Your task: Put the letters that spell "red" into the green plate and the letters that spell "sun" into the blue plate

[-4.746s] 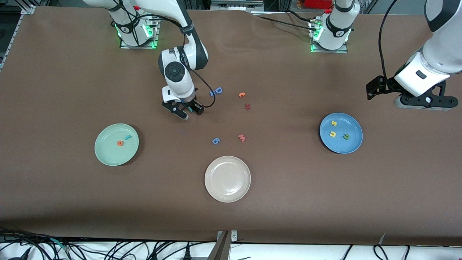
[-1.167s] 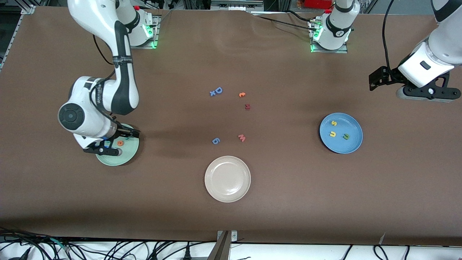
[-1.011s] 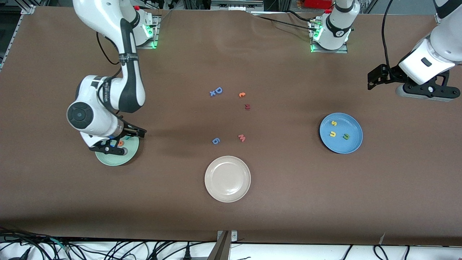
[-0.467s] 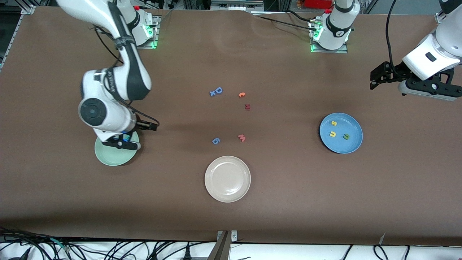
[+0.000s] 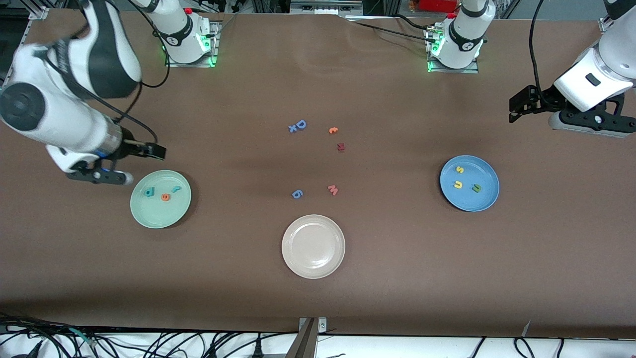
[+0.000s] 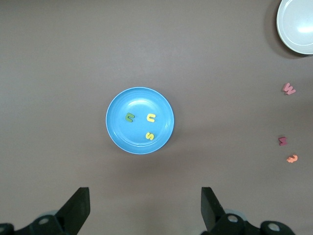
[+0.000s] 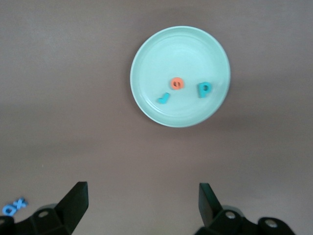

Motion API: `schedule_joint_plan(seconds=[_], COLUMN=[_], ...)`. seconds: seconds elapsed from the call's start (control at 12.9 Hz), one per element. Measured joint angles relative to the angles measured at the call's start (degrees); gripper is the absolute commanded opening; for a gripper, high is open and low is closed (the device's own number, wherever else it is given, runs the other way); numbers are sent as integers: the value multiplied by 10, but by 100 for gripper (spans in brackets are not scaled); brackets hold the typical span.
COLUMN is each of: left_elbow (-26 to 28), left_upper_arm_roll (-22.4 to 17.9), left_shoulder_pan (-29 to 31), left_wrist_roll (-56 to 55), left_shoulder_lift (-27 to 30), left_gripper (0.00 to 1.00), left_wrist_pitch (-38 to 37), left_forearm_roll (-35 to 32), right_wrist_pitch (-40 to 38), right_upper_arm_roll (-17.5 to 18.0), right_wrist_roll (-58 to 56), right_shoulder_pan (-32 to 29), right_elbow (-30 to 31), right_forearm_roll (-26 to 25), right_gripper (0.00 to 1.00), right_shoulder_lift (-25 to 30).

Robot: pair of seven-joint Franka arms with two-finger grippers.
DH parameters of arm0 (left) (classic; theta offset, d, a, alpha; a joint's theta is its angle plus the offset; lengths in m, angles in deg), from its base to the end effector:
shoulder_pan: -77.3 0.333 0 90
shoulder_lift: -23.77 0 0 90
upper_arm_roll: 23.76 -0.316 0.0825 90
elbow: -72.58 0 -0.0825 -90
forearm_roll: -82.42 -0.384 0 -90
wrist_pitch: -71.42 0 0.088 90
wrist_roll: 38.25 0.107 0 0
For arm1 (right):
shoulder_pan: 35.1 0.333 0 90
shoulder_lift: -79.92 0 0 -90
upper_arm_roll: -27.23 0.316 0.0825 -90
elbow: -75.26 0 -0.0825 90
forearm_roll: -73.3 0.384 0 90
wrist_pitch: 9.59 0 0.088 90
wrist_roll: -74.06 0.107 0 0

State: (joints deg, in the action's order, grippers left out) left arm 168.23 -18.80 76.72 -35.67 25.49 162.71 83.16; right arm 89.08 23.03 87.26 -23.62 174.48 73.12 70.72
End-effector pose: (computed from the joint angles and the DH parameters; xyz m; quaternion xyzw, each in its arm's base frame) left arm 0.5420 -0.0546 0.5963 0.9972 -0.0704 -0.0232 0.0046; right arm 0.5859 0.0767 0.4686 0.9951 -0.0511 -0.0821 0.0224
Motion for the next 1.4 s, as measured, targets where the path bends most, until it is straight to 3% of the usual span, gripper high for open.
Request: schedule_joint_plan(seconds=[0.31, 0.7, 1.4], left_elbow=[0, 0, 0], left_upper_arm_roll=[0, 0, 0], left_shoulder_pan=[0, 0, 0], left_wrist_roll=[0, 0, 0], left_shoulder_lift=[0, 0, 0], left_gripper=[100, 100, 100], left_wrist_pitch=[0, 0, -1], left_forearm_roll=[0, 0, 0], right_wrist_pitch=[-69, -159, -135], right_upper_arm_roll=[2, 2, -14], right_wrist_roll=[-29, -29, -59], right_shoulder_pan=[-20, -25, -39], right_elbow=[-1, -34, -41], right_forearm_roll=[0, 0, 3], right_gripper=[100, 100, 100], right_shoulder_lift=[67, 89, 90])
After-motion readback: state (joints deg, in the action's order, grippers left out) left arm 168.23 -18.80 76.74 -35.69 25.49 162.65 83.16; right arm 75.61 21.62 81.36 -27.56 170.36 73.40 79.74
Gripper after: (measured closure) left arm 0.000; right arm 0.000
